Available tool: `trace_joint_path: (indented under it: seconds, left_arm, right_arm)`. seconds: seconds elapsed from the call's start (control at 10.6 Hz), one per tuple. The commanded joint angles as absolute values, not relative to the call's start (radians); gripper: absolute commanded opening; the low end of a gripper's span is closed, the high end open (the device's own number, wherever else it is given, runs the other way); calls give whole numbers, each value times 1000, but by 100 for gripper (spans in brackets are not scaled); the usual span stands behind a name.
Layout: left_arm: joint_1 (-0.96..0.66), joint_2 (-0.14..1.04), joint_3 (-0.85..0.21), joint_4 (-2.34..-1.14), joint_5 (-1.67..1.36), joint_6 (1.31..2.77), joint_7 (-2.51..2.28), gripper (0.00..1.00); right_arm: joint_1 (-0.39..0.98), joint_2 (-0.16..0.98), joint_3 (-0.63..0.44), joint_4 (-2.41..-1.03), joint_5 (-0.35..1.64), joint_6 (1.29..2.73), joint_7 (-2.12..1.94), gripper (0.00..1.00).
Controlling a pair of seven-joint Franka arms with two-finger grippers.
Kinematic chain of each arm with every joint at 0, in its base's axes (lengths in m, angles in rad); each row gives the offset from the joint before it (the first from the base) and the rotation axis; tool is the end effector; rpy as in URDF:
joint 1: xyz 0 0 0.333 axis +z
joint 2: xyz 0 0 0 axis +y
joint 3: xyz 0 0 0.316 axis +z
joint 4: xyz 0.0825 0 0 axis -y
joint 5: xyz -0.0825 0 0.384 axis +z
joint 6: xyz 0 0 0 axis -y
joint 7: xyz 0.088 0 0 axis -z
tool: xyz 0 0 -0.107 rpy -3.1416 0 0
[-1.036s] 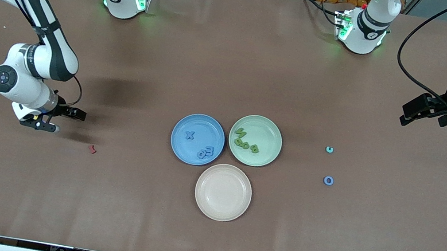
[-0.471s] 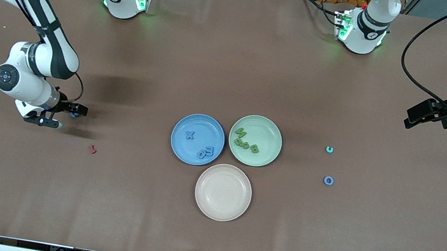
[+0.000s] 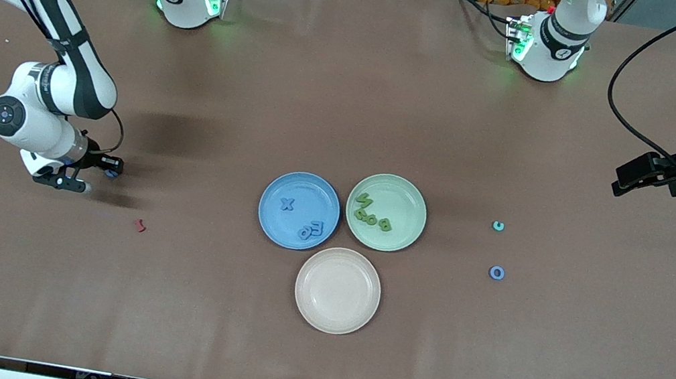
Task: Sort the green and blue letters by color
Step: 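Place the blue c on the blue plate with the right gripper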
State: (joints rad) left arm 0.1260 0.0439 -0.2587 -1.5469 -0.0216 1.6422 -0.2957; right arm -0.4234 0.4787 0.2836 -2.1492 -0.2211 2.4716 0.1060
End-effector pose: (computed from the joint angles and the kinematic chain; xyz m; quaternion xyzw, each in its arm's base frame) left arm 0.5699 -0.0749 0.6184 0.9961 0.0821 0.0223 0.0216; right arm 0.5479 -0.0725 0.1726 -0.9971 0.0423 0.0633 0.0039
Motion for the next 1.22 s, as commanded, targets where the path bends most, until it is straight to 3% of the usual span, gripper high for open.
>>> trace_joint_path:
  seconds: [0.0,0.38,0.75,0.94,1.04,1.13]
  left_arm:
    - [130,51,-261,-1546,-2,1641,-273,100]
    - [132,51,-261,-1548,-2,1641,-275,100]
    - [130,52,-261,-1548,-2,1641,-276,100]
    - [129,52,-261,-1548,-2,1641,-276,100]
    - [129,52,-261,-1548,-3,1641,-279,100]
    - [127,52,-261,-1548,-2,1641,-279,100]
  right_arm:
    - [-430,462,310,-2162,-222,2487,132,0]
    - [-259,485,484,-2015,-187,2474,597,0]
    - [36,592,482,-1777,-187,2459,1019,0]
    - [90,633,482,-1691,-184,2425,1147,0]
    - [118,667,482,-1637,-184,2425,1283,46]
    - [144,687,479,-1611,-196,2425,1389,99]
